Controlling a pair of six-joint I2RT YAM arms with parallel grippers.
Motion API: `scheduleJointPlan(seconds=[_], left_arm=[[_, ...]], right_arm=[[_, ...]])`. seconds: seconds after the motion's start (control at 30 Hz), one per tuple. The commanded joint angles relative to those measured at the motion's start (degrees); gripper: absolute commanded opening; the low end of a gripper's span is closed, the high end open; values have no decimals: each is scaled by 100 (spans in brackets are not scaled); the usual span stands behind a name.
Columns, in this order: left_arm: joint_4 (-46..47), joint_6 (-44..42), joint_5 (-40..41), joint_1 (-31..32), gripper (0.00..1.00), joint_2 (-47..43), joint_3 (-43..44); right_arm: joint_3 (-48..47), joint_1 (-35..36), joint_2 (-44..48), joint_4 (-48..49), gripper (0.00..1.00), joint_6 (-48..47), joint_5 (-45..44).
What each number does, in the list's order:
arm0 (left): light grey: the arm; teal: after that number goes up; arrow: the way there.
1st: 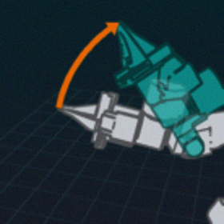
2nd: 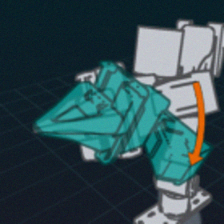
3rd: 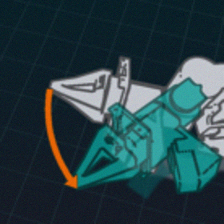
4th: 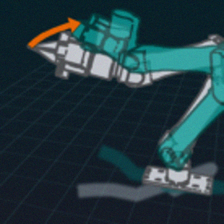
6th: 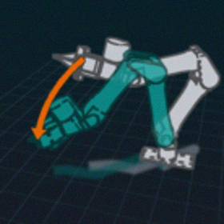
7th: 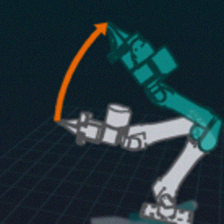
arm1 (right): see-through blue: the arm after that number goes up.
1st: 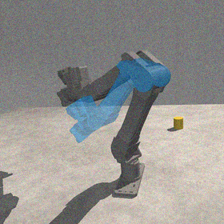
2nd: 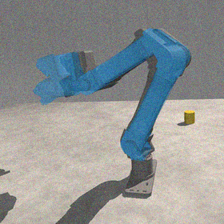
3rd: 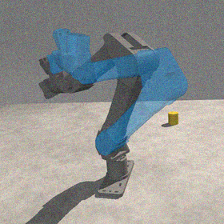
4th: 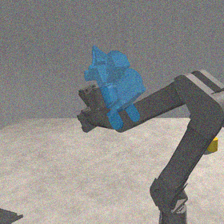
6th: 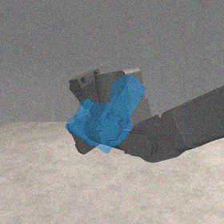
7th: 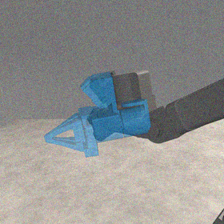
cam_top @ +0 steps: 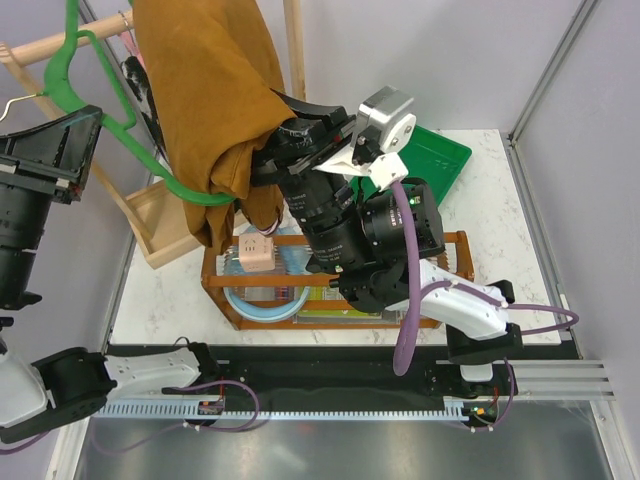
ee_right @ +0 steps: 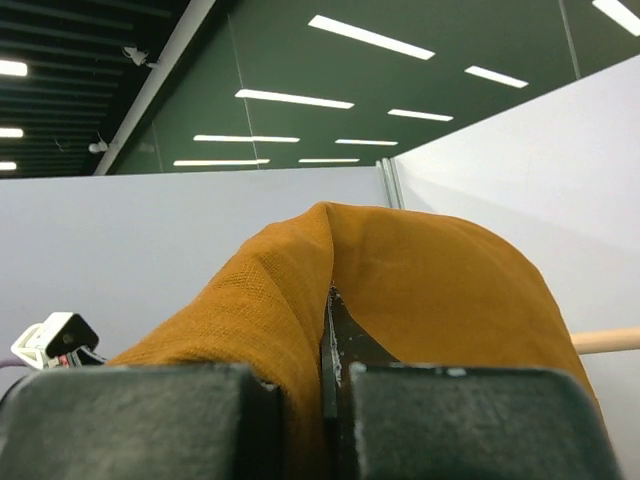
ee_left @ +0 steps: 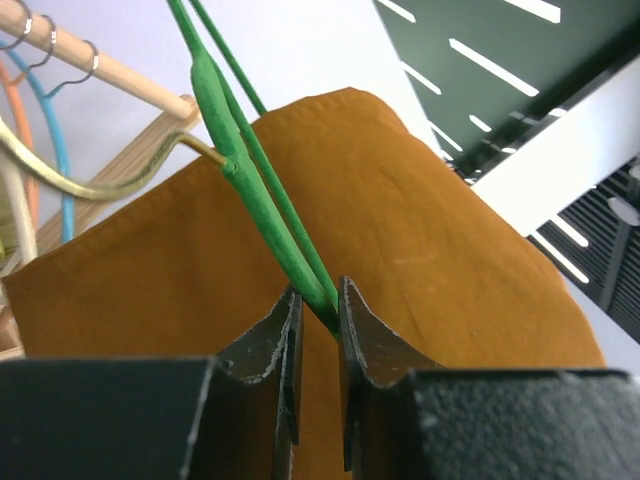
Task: Remove the trousers from the hanger
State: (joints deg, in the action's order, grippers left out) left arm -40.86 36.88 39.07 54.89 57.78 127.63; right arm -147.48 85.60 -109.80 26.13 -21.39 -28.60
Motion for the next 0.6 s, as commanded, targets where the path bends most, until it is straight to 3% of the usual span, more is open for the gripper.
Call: scheduleJointPlan(seconds=[0.0, 0.3, 0.57], left_arm=[[-1089, -437, 759, 4, 2, 506, 411], [-1961, -638, 1050, 12, 2, 349, 289], [-1575, -1306, 146, 4, 2, -82, -176]], right_arm=[[-290, 44, 451, 947, 0, -674, 909], [-299, 44, 424, 1209, 0, -956, 918], [-202, 18, 442, 1808, 0, -630, 207]])
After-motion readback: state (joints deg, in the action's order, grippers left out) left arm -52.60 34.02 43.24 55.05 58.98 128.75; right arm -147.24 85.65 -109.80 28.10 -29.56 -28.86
